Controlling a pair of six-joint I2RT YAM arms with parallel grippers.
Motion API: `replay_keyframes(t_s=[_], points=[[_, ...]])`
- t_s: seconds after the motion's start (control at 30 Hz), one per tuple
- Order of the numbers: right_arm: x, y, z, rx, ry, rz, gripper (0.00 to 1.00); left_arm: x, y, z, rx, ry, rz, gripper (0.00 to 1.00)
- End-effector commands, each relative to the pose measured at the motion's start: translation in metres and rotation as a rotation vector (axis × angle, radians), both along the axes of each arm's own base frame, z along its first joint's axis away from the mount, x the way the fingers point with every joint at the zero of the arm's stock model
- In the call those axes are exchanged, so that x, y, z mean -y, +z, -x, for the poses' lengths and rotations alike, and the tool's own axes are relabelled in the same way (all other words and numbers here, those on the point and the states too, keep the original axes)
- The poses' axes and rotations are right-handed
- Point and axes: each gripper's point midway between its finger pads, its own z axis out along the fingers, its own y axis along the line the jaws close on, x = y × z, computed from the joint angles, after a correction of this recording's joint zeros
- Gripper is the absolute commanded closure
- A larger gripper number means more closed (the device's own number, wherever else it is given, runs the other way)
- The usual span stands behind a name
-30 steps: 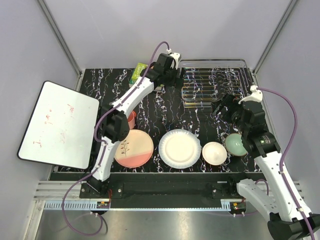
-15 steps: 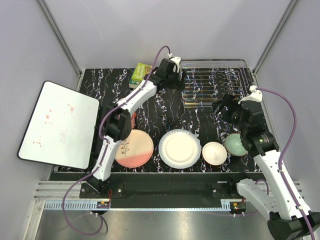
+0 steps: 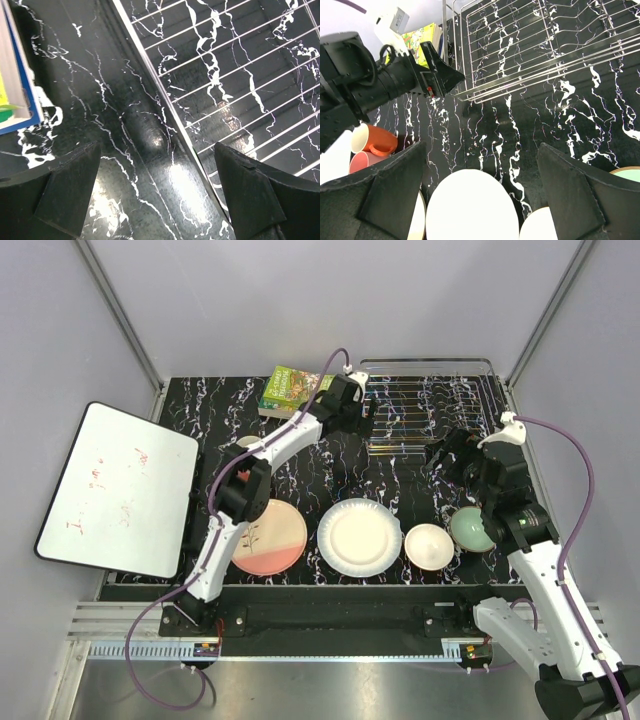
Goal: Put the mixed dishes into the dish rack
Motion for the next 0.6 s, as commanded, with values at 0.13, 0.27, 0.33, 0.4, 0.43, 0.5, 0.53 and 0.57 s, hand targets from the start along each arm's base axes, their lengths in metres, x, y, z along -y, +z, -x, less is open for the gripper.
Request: replay_keyframes(t_s=[0.13,0.27,0.33,0.4,0.43,0.5,0.53,0.57], points=[[0.005,0.0,0.001,0.003,-0.041,-0.01,0.0,-0.047,-0.016,0.025,-0.009,0.03,-0.164,0.01],[0.007,-0.003,0.001,-0.007,-0.053,-0.015,0.0,-0.069,-0.025,0.045,-0.035,0.034,-0.226,0.01],[0.007,-0.005,0.001,-0.013,-0.058,-0.018,0.0,-0.078,-0.034,0.055,-0.058,0.034,-0.251,0.01],[0.008,-0.007,0.0,-0.017,-0.068,-0.021,0.0,-0.083,-0.028,0.06,-0.053,0.037,-0.252,0.01],[0.009,-0.009,0.0,-0.024,-0.075,-0.02,0.01,-0.087,-0.032,0.066,-0.067,0.032,-0.258,0.01],[0.013,-0.015,-0.001,-0.041,-0.104,-0.013,0.0,-0.089,-0.029,0.071,-0.067,0.028,-0.256,0.01],[0.017,-0.021,0.0,-0.065,-0.126,-0.005,0.0,-0.091,-0.034,0.077,-0.084,0.017,-0.256,0.01],[0.026,-0.027,-0.003,-0.088,-0.178,0.019,0.0,-0.091,-0.03,0.08,-0.082,0.011,-0.251,0.01]])
